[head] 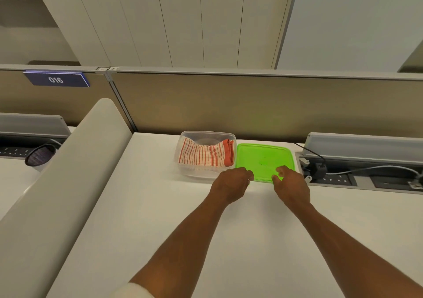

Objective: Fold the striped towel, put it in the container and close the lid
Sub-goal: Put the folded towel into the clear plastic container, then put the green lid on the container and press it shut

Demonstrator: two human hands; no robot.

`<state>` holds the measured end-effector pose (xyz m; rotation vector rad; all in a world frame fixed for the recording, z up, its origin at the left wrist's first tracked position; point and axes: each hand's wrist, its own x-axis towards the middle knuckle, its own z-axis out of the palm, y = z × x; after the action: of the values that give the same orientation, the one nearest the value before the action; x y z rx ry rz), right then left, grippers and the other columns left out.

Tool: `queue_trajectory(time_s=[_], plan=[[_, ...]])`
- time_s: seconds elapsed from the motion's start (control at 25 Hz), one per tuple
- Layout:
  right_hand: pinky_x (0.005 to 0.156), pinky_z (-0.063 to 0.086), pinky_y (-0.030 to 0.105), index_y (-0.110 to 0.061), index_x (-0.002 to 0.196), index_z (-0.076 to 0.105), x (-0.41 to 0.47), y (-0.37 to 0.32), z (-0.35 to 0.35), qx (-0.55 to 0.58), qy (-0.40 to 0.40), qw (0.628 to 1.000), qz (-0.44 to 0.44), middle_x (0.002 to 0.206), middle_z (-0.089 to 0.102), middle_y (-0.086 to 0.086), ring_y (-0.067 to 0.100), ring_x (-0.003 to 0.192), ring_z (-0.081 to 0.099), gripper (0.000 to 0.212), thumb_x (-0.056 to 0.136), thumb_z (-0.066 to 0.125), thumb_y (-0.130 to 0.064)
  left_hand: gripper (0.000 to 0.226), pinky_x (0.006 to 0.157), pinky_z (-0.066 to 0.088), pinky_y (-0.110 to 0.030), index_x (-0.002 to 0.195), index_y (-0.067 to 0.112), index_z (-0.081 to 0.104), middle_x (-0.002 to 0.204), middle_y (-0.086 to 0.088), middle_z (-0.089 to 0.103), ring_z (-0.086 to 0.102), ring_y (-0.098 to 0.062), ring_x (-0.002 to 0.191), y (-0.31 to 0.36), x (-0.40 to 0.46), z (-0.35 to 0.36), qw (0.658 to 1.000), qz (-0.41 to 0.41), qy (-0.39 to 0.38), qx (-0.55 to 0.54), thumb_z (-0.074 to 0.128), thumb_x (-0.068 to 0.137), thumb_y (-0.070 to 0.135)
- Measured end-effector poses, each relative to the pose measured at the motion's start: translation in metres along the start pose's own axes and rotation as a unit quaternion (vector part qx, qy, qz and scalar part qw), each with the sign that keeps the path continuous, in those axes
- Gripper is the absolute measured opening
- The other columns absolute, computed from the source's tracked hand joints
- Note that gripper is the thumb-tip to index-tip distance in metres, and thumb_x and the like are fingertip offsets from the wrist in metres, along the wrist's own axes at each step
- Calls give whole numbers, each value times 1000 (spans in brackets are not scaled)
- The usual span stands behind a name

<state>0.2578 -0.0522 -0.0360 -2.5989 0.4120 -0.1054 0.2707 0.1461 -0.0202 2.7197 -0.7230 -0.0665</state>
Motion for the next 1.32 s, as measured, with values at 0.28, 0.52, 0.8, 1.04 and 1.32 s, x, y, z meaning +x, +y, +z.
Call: queue_trajectory(time_s=[0.28,0.52,0.8,1.04,1.32], plan=[[100,43,36,-17,129,61,3,54,-12,17,-96,995,-17,131,62,5,28,117,57,44,88,67,-27,33,70,47,-42,124,13,54,113,-9,56,63,-34,99,26,18,23,995,-20,-21,97,47,93,2],[102,43,36,-17,134,56,8,74,-11,17,-138,989,-42,136,57,6,28,114,59,50,87,69,-25,33,71,42,-41,124,10,50,116,-12,54,63,-36,99,28,21,37,989,-74,-37,121,41,95,0],[96,43,36,-15,131,58,14,75,-7,27,-126,990,-50,131,56,8,29,106,61,45,89,66,-28,25,64,44,-41,115,8,52,110,-13,54,64,-34,91,25,27,45,987,-116,-24,109,46,92,-2],[100,41,36,-12,129,59,6,77,-10,3,-103,989,-103,134,52,9,29,118,54,42,88,65,-14,27,66,46,-43,116,7,52,112,-13,53,62,-33,93,31,24,43,987,-121,-4,102,44,93,-3],[84,48,42,-12,121,56,-11,63,-39,-42,5,986,-159,128,52,8,32,110,48,43,80,62,0,26,67,48,-40,113,6,50,109,-11,54,58,-29,95,50,13,16,988,-112,59,94,44,92,-6]])
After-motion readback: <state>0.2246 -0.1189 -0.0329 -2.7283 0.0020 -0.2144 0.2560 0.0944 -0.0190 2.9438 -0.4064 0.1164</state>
